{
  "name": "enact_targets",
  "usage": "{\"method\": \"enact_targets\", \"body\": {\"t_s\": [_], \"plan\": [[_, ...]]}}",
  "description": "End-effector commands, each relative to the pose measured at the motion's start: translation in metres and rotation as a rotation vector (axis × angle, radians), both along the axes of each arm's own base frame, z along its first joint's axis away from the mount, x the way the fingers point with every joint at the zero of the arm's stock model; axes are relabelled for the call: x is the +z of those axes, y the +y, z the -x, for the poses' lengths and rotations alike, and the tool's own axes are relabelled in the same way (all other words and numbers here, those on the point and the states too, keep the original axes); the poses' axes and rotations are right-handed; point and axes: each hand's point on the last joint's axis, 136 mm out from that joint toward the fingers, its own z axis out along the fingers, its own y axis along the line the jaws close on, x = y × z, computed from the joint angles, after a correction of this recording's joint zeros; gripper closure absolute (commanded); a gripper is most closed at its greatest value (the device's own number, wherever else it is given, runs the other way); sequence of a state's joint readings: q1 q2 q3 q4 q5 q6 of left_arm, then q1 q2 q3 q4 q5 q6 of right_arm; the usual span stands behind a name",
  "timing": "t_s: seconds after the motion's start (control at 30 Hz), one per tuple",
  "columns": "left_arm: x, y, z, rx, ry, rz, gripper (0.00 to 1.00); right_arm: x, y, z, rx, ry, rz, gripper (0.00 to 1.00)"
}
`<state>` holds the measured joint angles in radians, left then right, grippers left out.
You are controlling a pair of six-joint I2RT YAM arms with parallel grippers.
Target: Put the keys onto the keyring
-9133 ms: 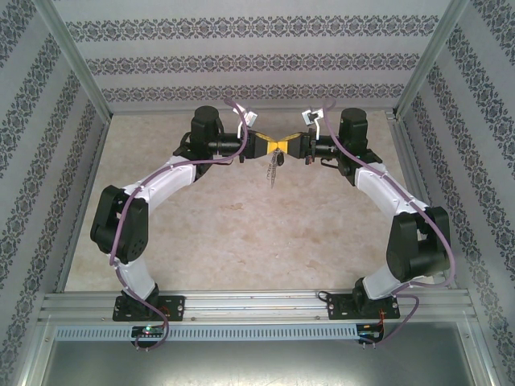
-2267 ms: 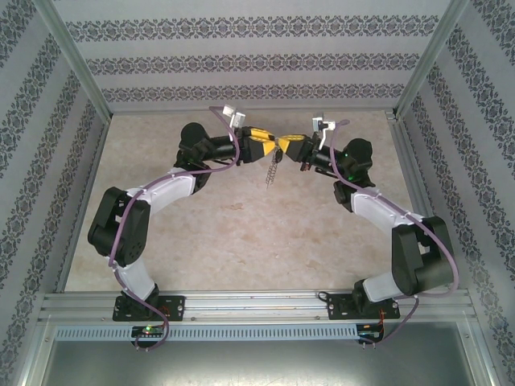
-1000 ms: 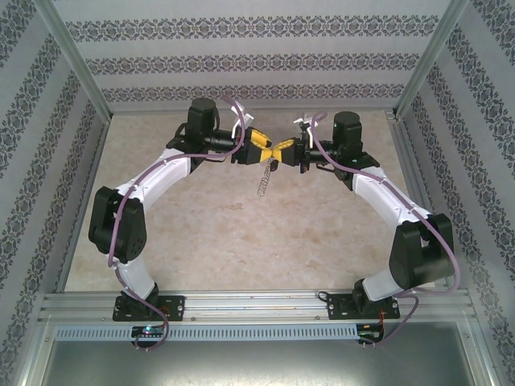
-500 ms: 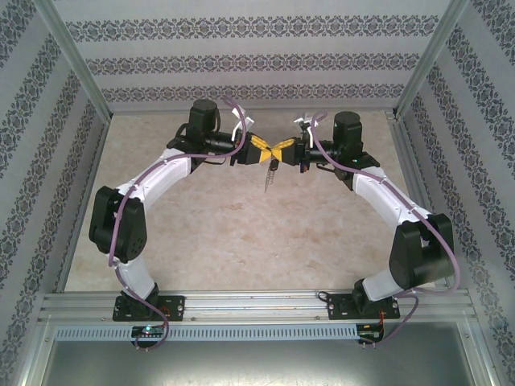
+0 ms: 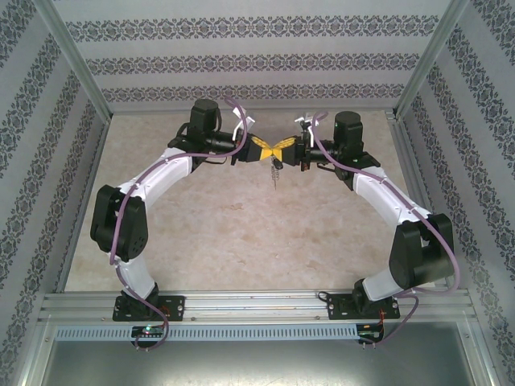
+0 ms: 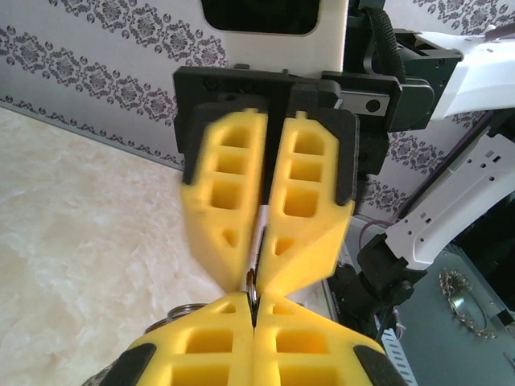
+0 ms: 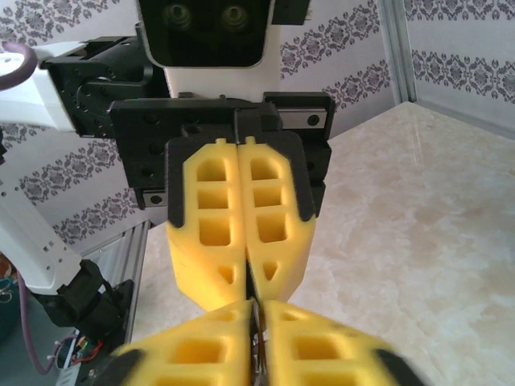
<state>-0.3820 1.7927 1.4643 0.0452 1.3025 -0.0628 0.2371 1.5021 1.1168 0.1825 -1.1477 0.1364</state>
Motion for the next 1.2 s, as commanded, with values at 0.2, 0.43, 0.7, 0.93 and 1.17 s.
{"method": "enact_targets", "body": {"t_s": [0.2,0.43,0.7,0.93,1.17], "plan": [[0.020,-0.011,0.008,-0.026,-0.071,0.080,1.00,0.026,-0.030,0.000,-0.127,-0.113,-0.049,0.62],[0.027,-0.012,0.007,-0.026,-0.073,0.099,1.00,0.016,-0.030,0.019,-0.095,-0.095,-0.053,0.51],[0.033,-0.012,0.006,-0.017,-0.085,0.110,1.00,0.001,-0.019,0.027,-0.048,-0.067,-0.051,0.48],[0.033,-0.013,0.002,0.012,-0.091,0.109,1.00,-0.002,-0.006,0.026,-0.002,-0.059,-0.052,0.52],[0.033,-0.009,-0.005,0.089,-0.129,0.105,1.00,-0.011,-0.008,0.022,-0.014,-0.037,-0.040,0.84]]}}
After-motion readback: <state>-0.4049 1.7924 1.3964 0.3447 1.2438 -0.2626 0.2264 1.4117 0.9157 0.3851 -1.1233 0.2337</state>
